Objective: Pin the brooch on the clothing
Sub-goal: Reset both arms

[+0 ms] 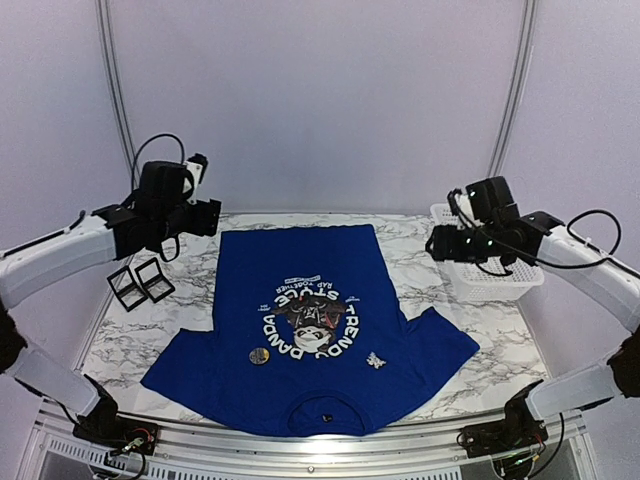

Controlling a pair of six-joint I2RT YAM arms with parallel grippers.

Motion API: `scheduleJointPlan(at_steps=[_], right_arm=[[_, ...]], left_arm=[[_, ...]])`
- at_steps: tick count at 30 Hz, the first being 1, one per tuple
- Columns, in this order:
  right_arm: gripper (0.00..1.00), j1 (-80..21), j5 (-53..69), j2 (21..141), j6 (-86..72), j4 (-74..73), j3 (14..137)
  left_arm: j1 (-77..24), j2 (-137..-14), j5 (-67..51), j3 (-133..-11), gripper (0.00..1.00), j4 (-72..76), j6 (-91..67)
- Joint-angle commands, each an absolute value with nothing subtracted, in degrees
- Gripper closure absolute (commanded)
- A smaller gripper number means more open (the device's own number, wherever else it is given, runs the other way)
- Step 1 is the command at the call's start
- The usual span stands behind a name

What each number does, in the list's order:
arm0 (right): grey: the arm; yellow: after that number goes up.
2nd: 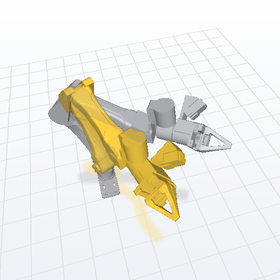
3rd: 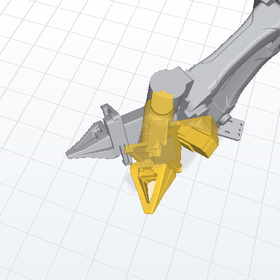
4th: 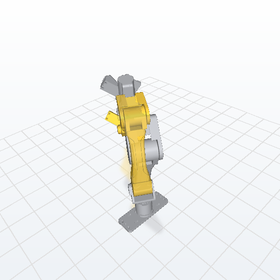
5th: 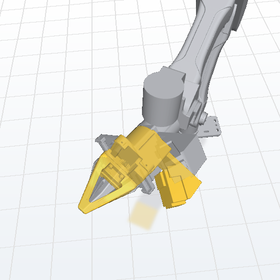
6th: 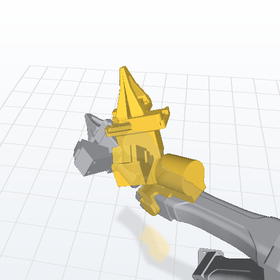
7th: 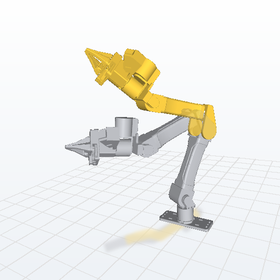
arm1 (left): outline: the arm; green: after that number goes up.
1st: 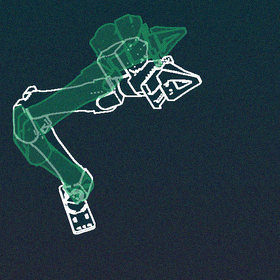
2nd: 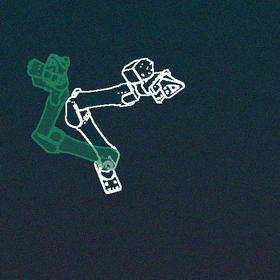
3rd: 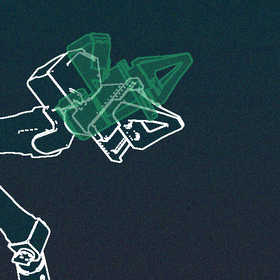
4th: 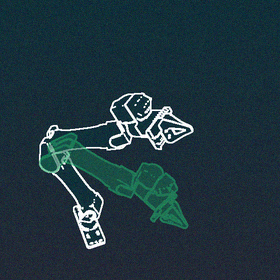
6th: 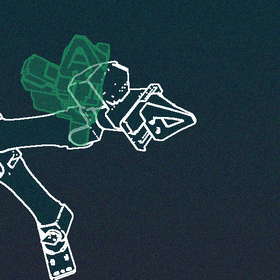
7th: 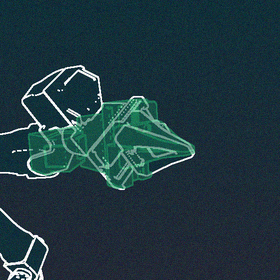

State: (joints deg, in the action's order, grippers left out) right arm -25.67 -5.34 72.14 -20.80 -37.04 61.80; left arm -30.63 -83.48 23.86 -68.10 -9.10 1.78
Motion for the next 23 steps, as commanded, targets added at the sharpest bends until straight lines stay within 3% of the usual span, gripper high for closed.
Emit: scheduleJointPlan(at_steps=[1, 8, 12, 16, 23], right_arm=[[0.16, -15.8, -8.3, 69.8, -9.8, -19.0, 64.8], [0.06, 1.2, -4.4, 62.2, -10.1, -1.9, 53.6], [0.02, 1.8, -15.2, 56.6, -10.1, 5.2, 42.6], [0.02, 1.8, -17.1, 52.9, -13.2, 11.7, 33.6], [0.02, 1.8, -24.4, 51.5, -18.9, 20.8, 23.4]], left_arm=[[-29.9, -73.0, 26.8, -56.3, 0.03, 5.1, 3.3], [-18.5, -61.4, 25.9, -40.0, 0.01, 9.2, -5.8], [-12.7, -57.4, 32.1, -30.7, 0.01, 16.8, -11.1], [-8.0, -56.9, 34.1, -22.5, 0.01, 25.5, -15.8], [-7.3, -59.4, 34.4, -19.3, 0.01, 30.4, -14.8]])
